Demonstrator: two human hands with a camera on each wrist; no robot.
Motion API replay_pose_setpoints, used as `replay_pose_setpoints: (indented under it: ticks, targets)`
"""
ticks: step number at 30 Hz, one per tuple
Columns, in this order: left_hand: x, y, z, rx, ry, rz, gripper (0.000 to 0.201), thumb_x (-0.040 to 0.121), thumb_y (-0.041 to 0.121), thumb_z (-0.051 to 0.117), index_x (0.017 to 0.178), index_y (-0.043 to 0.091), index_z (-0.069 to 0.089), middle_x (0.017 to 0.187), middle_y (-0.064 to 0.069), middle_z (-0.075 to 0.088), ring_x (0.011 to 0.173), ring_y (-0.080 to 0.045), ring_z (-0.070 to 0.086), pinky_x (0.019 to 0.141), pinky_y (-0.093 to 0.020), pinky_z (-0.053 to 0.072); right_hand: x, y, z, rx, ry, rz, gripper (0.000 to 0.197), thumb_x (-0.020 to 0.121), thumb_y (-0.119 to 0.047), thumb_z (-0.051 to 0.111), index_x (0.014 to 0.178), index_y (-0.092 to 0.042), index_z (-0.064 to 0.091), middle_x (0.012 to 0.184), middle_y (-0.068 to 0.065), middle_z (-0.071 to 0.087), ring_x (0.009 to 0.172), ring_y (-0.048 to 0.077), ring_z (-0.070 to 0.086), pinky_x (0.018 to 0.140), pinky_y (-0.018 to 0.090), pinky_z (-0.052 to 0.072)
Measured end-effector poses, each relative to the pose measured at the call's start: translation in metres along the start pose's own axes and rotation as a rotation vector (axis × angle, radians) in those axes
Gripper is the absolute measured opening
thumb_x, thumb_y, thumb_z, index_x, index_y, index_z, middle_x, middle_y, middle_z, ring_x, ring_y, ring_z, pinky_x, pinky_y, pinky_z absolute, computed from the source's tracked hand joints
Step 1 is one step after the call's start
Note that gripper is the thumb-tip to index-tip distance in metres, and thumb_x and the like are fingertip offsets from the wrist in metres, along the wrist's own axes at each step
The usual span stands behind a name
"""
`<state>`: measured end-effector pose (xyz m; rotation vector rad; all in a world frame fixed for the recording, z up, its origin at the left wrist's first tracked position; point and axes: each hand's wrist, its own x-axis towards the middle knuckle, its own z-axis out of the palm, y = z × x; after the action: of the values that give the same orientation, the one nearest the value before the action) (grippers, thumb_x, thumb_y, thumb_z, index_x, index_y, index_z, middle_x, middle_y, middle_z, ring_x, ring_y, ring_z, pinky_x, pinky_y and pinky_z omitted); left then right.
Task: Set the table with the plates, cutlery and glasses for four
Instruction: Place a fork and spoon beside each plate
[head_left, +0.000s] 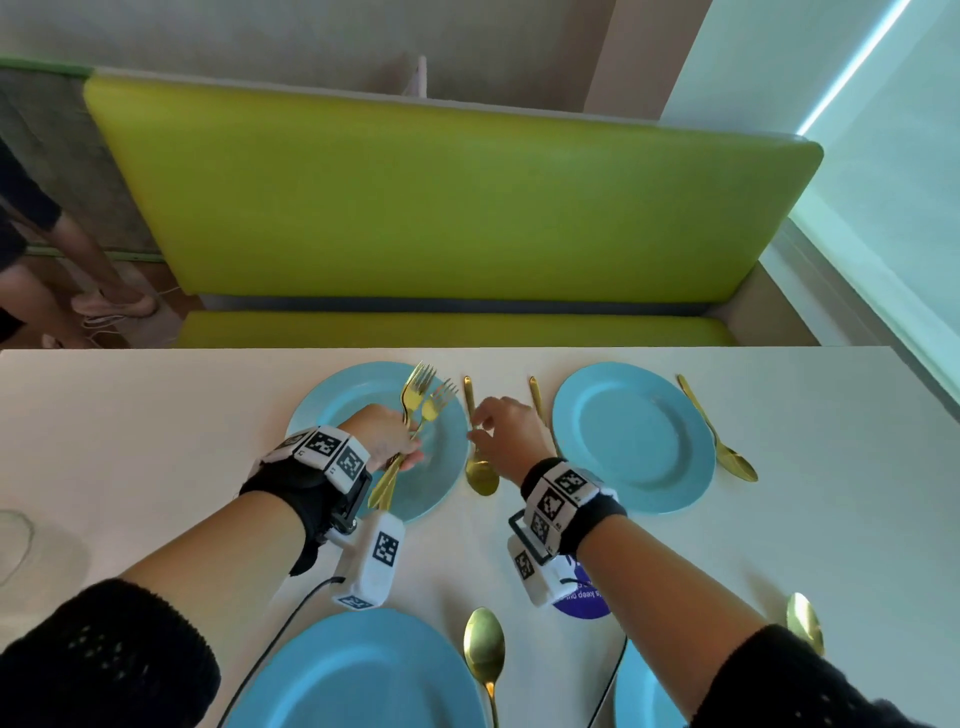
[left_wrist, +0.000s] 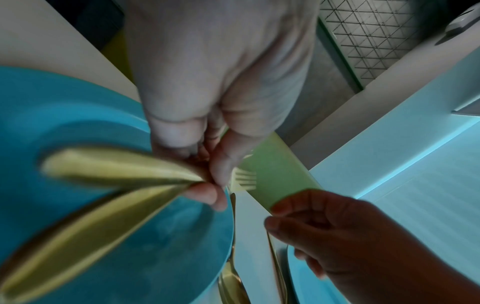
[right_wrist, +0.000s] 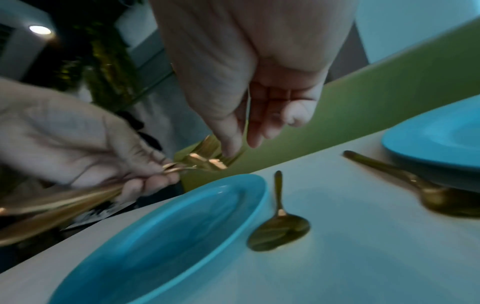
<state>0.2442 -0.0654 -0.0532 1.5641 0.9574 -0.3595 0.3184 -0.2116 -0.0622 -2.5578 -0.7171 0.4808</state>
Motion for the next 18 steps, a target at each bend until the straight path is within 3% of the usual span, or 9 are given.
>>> replay_pose_setpoints:
  ticks: [3, 7, 14, 18]
  targets:
    - [-0.013, -0.003, 0.003, 0.026, -0.038, 0.025, 0.019, 0.087, -0.015, 0.049, 0.081, 0.002, 0.047, 0.068, -0.019, 0.057, 0.069, -0.029, 0.054, 0.066, -0.034, 0.038, -0.012, -0.015, 0.005, -0.045, -0.061, -0.182, 0.023, 0.088, -0.018, 0.059, 0.110, -0.015, 0.065, 0.116, 0.004, 0.062, 0.109, 0.023, 0.058, 0.090, 0.032, 0.046]
    - [-0.031, -0.005, -0.004, 0.092, -0.108, 0.060, 0.018, 0.083, -0.013, 0.056, 0.088, 0.001, 0.047, 0.066, -0.021, 0.060, 0.070, -0.029, 0.052, 0.064, -0.032, 0.042, -0.025, -0.033, 0.008, -0.225, -0.135, -0.332, 0.025, 0.093, -0.021, 0.054, 0.116, -0.020, 0.064, 0.118, 0.003, 0.063, 0.113, 0.023, 0.055, 0.094, 0.036, 0.047]
    - [-0.049, -0.028, -0.042, 0.222, -0.206, 0.110, 0.016, 0.085, -0.010, 0.055, 0.088, 0.004, 0.048, 0.073, -0.020, 0.064, 0.064, -0.026, 0.056, 0.060, -0.028, 0.045, -0.053, -0.072, 0.017, -0.296, -0.174, -0.272, 0.024, 0.094, -0.030, 0.052, 0.109, -0.024, 0.070, 0.110, 0.003, 0.064, 0.110, 0.020, 0.052, 0.087, 0.036, 0.048]
    - [-0.052, -0.040, -0.079, 0.178, -0.220, 0.119, 0.017, 0.091, 0.005, 0.057, 0.075, 0.000, 0.055, 0.054, -0.011, 0.065, 0.044, -0.017, 0.056, 0.049, -0.024, 0.045, -0.062, -0.106, 0.036, -0.296, -0.142, -0.232, 0.023, 0.092, -0.028, 0.053, 0.106, -0.021, 0.072, 0.111, 0.007, 0.062, 0.111, 0.021, 0.051, 0.087, 0.035, 0.049]
